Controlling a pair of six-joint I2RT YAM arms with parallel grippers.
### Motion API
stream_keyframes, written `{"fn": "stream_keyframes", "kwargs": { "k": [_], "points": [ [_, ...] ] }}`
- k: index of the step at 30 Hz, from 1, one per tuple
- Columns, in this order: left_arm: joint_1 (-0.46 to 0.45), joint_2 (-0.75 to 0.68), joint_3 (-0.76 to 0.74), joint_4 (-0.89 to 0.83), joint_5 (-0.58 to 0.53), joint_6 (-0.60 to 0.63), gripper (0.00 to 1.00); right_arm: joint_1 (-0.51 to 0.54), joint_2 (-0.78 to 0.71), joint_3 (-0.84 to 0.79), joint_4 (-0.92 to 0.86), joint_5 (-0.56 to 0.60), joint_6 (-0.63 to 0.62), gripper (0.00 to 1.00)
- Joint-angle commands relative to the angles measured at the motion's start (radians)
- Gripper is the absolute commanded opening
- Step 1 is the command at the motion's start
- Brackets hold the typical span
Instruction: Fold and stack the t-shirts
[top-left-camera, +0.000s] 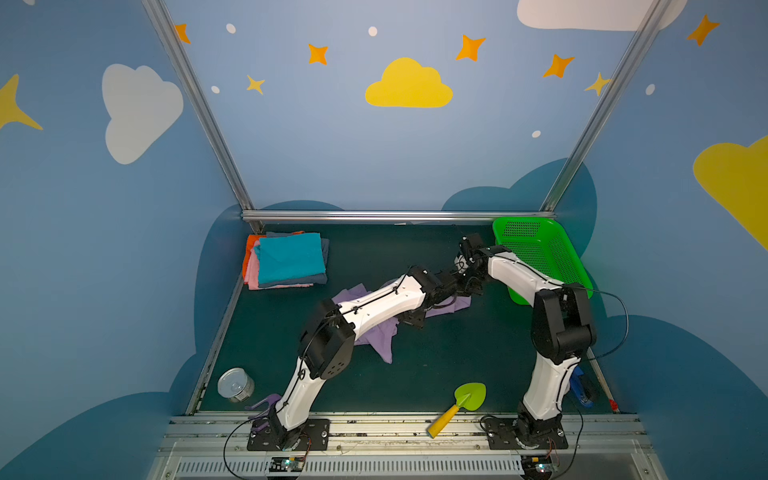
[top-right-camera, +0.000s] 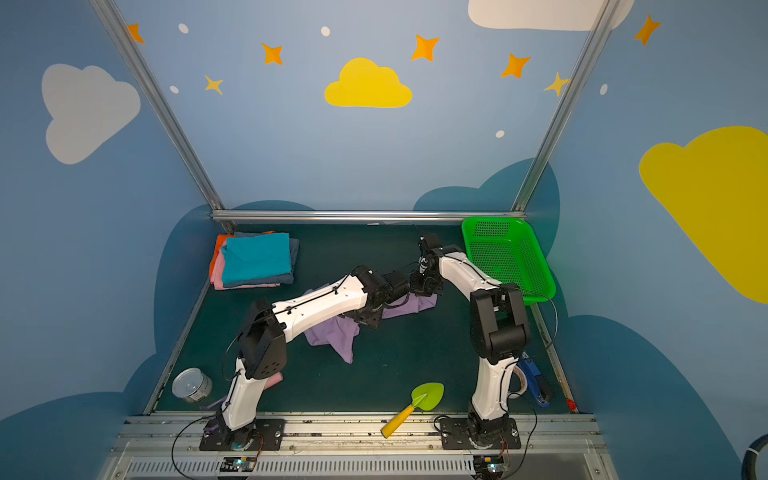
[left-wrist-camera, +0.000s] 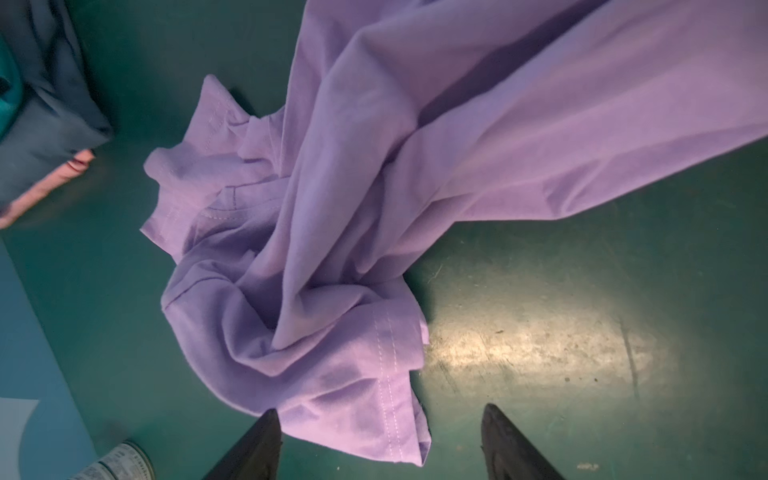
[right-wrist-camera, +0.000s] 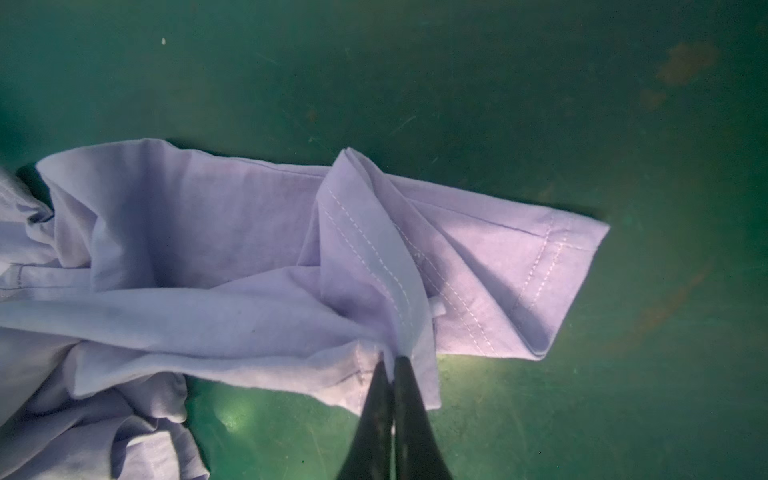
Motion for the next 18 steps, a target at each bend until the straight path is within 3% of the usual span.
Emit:
{"fn": "stream_keyframes", "kwargs": {
  "k": [1, 12, 15, 18],
  "points": [
    [0.014, 0.045, 0.029, -0.063, -0.048, 0.026, 0.74, -0.006, 0.001, 0.019, -0.009, -0.010, -0.008, 0.00],
    [0.016, 0.140, 0.038, -0.038, -0.058, 0.048, 0.69, -0.015, -0.005, -0.001, 0.007, -0.027, -0.005, 0.00],
    [0.019, 0.156, 0.049, -0.040, -0.073, 0.046, 0.42, -0.017, -0.006, -0.009, 0.011, -0.031, -0.005, 0.00],
    [0.025, 0.165, 0.063, -0.053, -0.086, 0.042, 0.27, -0.018, -0.009, -0.020, 0.021, -0.032, -0.004, 0.00]
  ]
}}
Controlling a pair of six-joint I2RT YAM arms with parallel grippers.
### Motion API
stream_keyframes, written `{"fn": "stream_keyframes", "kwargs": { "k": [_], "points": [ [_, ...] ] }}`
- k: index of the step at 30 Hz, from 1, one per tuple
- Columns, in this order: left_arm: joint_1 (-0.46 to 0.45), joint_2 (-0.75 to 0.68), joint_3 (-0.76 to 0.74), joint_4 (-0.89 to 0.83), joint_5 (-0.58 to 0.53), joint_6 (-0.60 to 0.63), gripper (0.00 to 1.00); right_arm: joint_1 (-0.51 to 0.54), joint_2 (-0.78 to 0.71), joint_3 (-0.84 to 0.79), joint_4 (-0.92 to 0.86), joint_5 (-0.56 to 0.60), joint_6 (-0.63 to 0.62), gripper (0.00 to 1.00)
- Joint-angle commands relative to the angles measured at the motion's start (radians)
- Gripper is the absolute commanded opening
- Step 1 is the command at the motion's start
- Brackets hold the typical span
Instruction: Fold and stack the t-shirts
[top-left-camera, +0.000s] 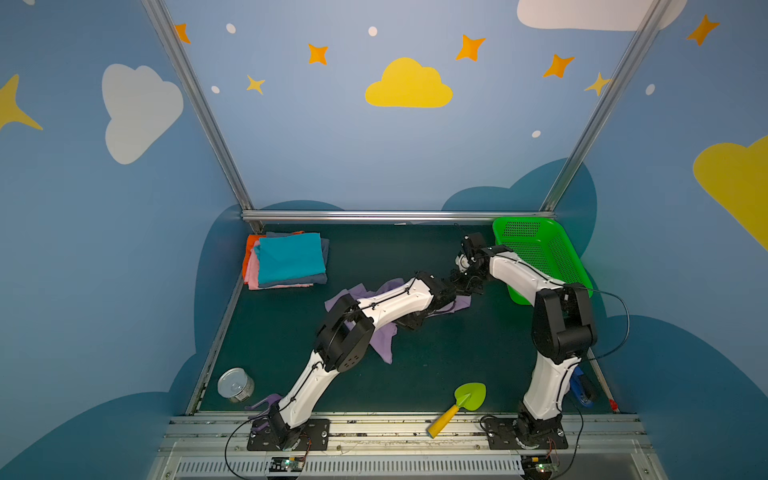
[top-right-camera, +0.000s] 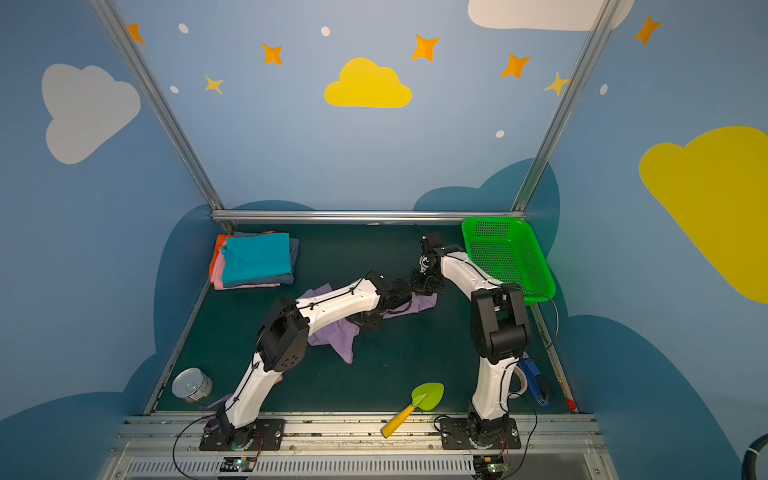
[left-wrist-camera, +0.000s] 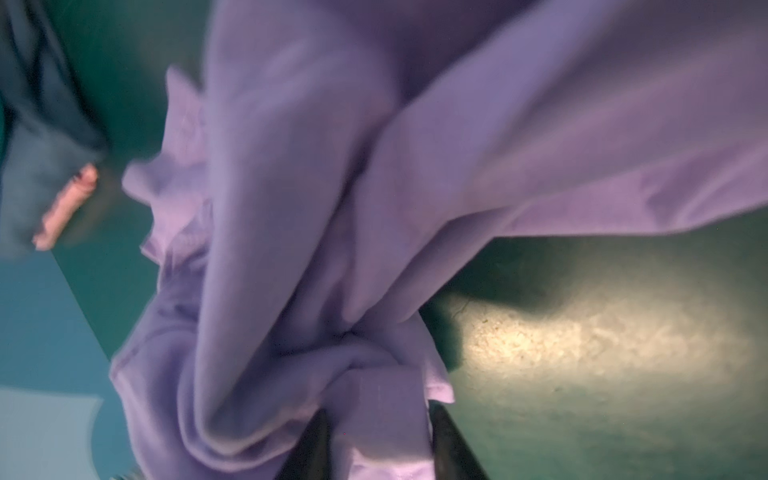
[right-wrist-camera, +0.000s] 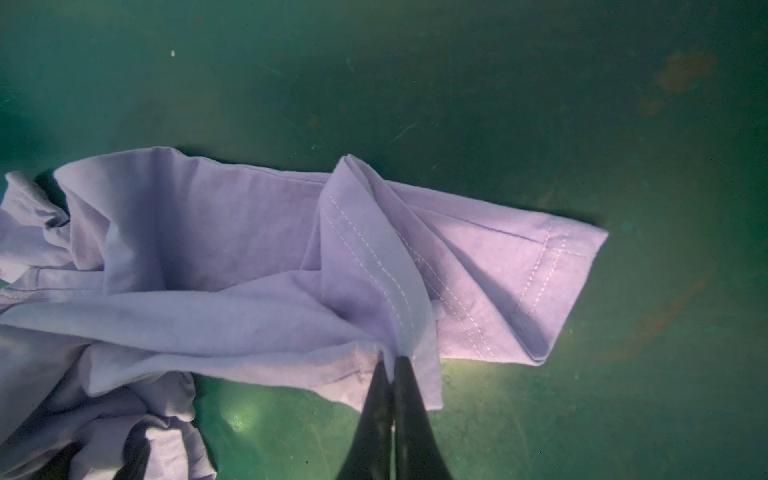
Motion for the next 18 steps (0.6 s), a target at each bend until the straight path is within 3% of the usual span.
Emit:
{"fn": "stream_keyframes", "kwargs": {
  "k": [1, 4, 8, 13, 18],
  "points": [
    [0.014, 0.022, 0.036, -0.037, -0.041, -0.007, 0.21, -0.007, -0.009, -0.021, 0.008, -0.013, -0.004, 0.00],
    [0.024, 0.026, 0.064, -0.077, -0.077, -0.028, 0.04, -0.013, -0.003, -0.020, 0.011, -0.022, -0.004, 0.00],
    [0.050, -0.008, 0.076, -0.123, -0.132, -0.057, 0.04, -0.024, -0.003, 0.002, 0.002, -0.034, 0.000, 0.00],
    [0.121, -0.173, 0.120, -0.181, -0.238, -0.080, 0.04, -0.051, -0.069, 0.053, -0.025, -0.038, 0.004, 0.00],
    [0.259, -0.398, 0.191, -0.140, -0.212, -0.038, 0.04, -0.069, -0.189, 0.139, -0.079, -0.010, 0.000, 0.00]
  ]
}}
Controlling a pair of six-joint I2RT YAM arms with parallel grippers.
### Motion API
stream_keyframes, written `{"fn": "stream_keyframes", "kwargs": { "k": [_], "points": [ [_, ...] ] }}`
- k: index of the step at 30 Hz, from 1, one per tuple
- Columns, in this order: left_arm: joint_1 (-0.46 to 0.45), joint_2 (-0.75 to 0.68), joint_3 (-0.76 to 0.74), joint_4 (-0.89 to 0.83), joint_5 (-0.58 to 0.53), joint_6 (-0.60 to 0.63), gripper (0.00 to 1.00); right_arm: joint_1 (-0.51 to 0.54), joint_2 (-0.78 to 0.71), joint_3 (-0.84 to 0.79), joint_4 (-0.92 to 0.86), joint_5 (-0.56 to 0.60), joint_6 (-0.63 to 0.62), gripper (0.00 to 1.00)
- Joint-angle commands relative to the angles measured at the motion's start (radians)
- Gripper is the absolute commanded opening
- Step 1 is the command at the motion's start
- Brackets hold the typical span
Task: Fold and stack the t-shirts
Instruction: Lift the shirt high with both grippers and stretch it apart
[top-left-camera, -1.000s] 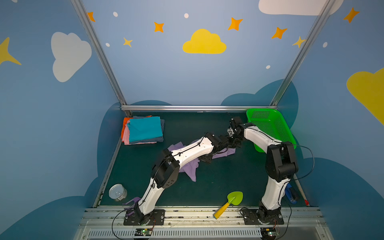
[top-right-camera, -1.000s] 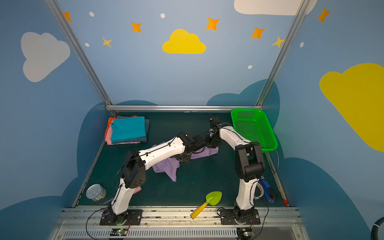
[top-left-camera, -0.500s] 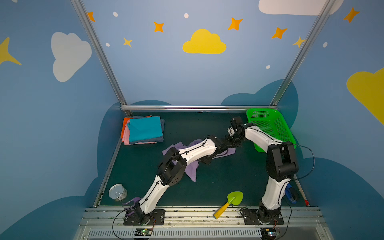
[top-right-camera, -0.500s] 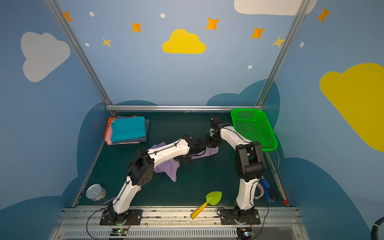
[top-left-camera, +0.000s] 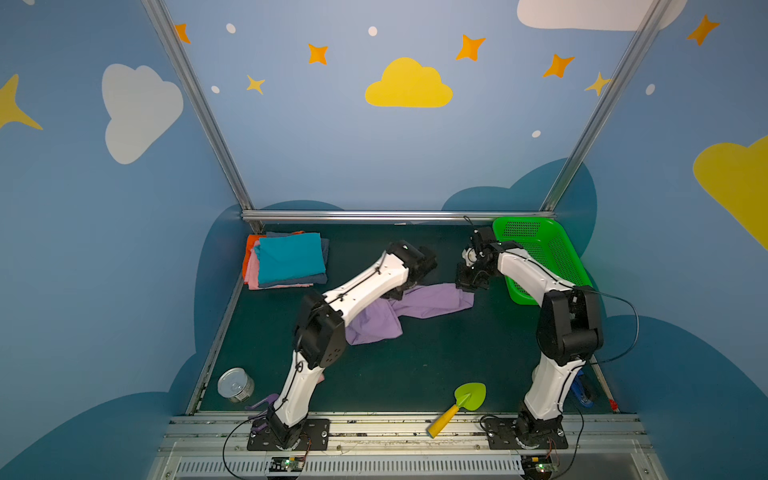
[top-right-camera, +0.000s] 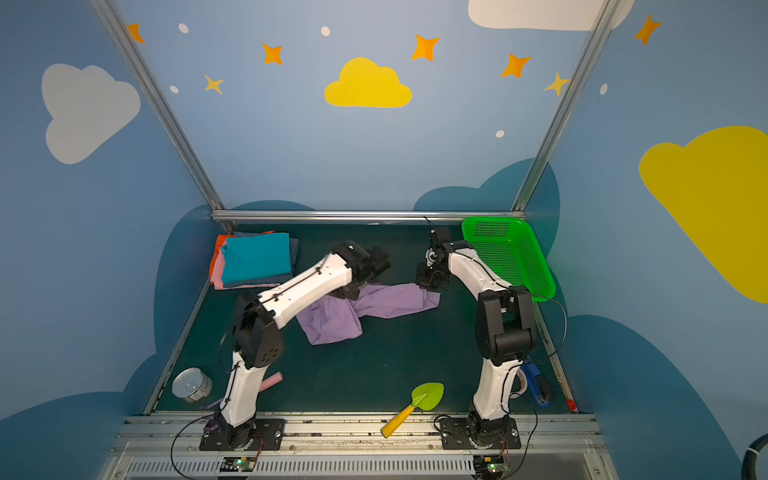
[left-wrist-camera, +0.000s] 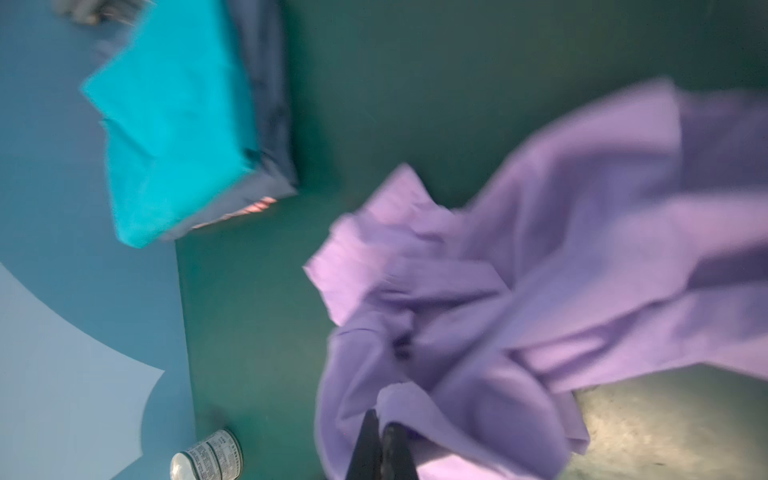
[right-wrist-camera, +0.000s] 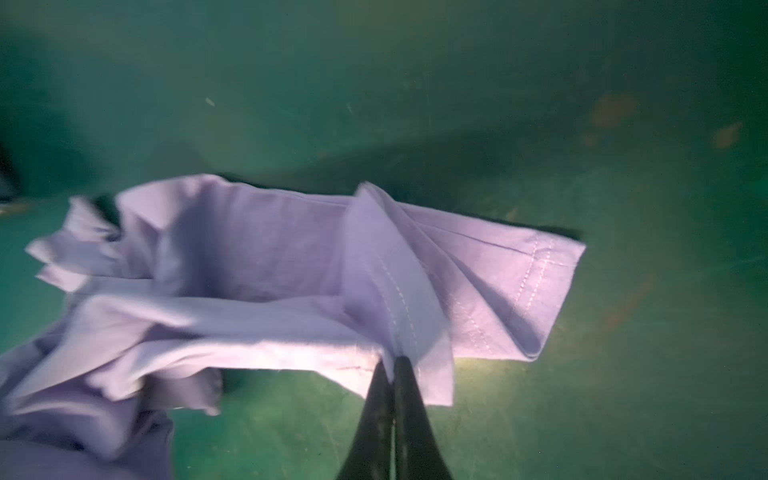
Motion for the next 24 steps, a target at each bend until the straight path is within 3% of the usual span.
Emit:
{"fn": "stream_keyframes", "kwargs": {
  "k": [1, 6, 11, 13, 20, 24],
  "points": [
    [0.103, -0.229, 0.075, 0.004, -0.021, 0.017, 0.04, -0.009, -0.161, 0.096, -0.055, 0.030, -0.002, 0.00],
    [0.153, -0.475, 0.013, 0.258, 0.021, 0.126, 0.04, -0.010, -0.342, 0.141, -0.058, 0.059, -0.015, 0.00],
    [0.166, -0.616, 0.085, 0.329, -0.007, 0.178, 0.04, -0.012, -0.621, -0.022, 0.223, 0.102, -0.021, 0.00],
    [0.166, -0.669, 0.110, 0.355, -0.030, 0.198, 0.04, -0.012, -0.706, -0.022, 0.240, 0.161, -0.025, 0.00],
    [0.166, -0.848, 0.143, 0.512, -0.057, 0.282, 0.04, -0.012, -0.877, 0.087, 0.212, 0.253, -0.051, 0.00],
    [0.166, -0.927, 0.119, 0.629, -0.076, 0.353, 0.04, -0.012, -0.942, 0.051, 0.261, 0.326, -0.042, 0.00]
  ]
}}
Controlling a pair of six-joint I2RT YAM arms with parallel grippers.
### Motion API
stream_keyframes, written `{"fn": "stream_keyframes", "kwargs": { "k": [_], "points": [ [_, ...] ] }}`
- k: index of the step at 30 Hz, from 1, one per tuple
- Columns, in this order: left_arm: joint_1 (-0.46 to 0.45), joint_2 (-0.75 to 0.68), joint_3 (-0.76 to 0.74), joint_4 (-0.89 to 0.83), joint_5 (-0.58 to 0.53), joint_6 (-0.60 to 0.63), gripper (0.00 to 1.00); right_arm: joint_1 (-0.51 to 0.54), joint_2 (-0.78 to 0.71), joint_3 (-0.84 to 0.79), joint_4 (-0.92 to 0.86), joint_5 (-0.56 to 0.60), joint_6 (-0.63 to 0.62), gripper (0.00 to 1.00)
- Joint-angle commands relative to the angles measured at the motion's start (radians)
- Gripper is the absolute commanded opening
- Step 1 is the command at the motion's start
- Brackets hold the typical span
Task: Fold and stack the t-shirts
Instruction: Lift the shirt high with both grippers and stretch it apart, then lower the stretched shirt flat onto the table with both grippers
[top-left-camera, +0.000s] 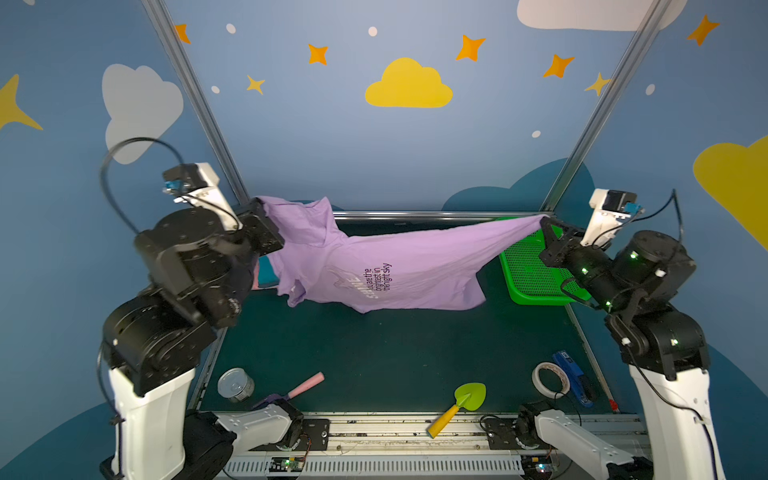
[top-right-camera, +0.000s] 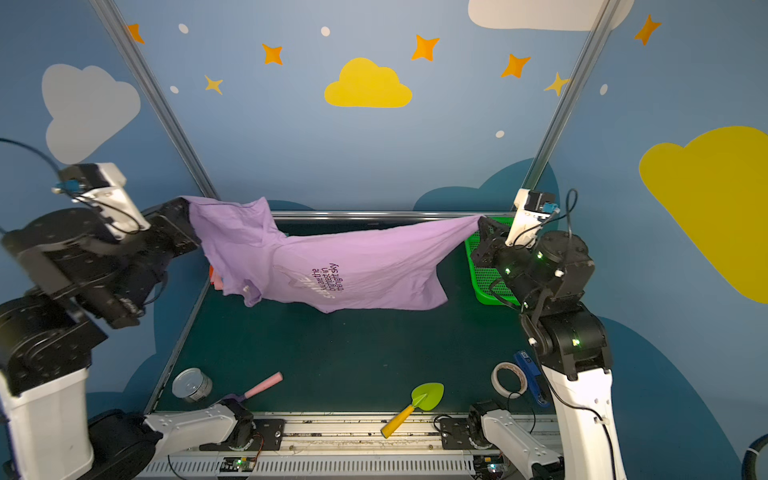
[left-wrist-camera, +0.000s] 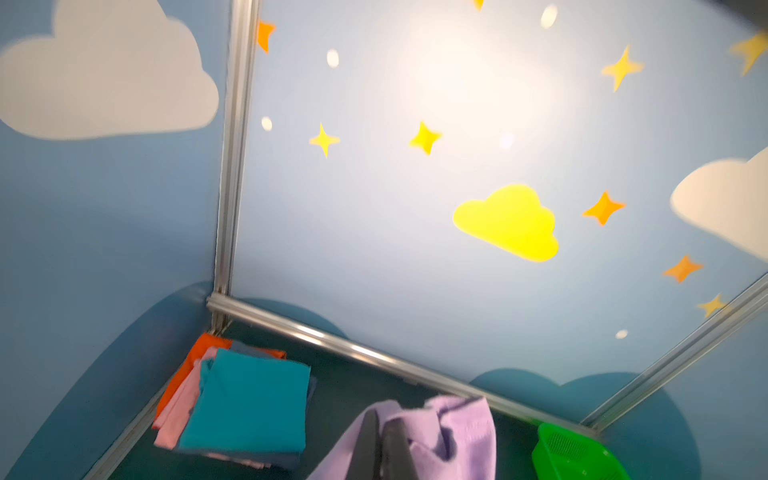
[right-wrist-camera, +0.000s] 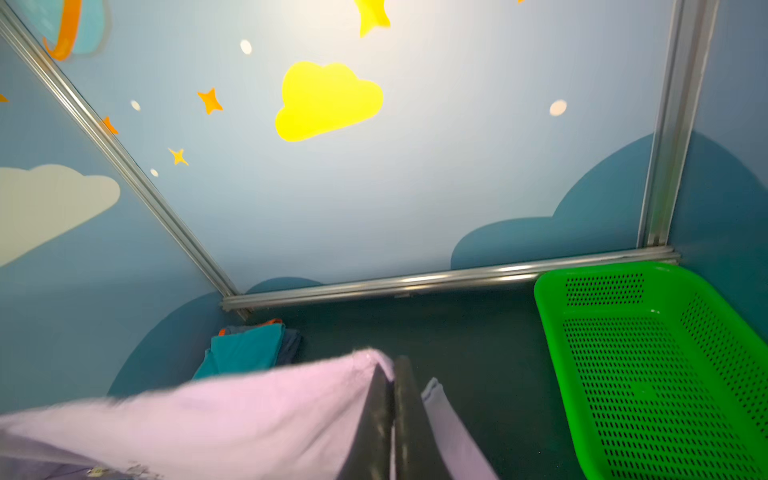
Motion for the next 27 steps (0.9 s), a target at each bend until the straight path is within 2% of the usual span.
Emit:
{"fn": "stream_keyframes", "kwargs": {
  "k": [1, 5, 10, 12, 14, 18, 21, 24, 27],
  "points": [
    [0.002, -0.053, -0.006, 0.160, -0.052, 0.096, 0.04, -0.004, -0.032, -0.029, 0.063, 0.112, -0.007, 0.00],
    [0.001, -0.048, -0.087, 0.262, -0.085, 0.159, 0.04, -0.008, -0.016, -0.108, 0.073, 0.192, 0.012, 0.00],
    [0.009, 0.026, -0.228, 0.376, -0.159, 0.241, 0.04, -0.028, 0.051, -0.169, 0.103, 0.202, 0.037, 0.00],
    [0.050, 0.066, -0.301, 0.422, -0.154, 0.240, 0.04, -0.043, 0.103, -0.177, 0.107, 0.204, 0.036, 0.00],
    [0.121, 0.119, -0.356, 0.420, -0.102, 0.180, 0.04, -0.063, 0.159, -0.191, 0.117, 0.185, 0.039, 0.00],
    [0.294, 0.282, -0.455, 0.393, 0.141, -0.009, 0.04, -0.077, 0.294, -0.244, 0.183, 0.143, 0.040, 0.00],
    [0.353, 0.440, -0.468, 0.416, 0.276, -0.082, 0.04, -0.080, 0.438, -0.265, 0.231, 0.135, 0.025, 0.00],
    [0.365, 0.634, -0.368, 0.399, 0.360, -0.109, 0.04, -0.080, 0.604, -0.236, 0.269, 0.132, 0.010, 0.00],
    [0.365, 0.856, -0.150, 0.305, 0.411, -0.121, 0.04, -0.082, 0.791, -0.135, 0.265, 0.136, -0.013, 0.00]
  ]
}}
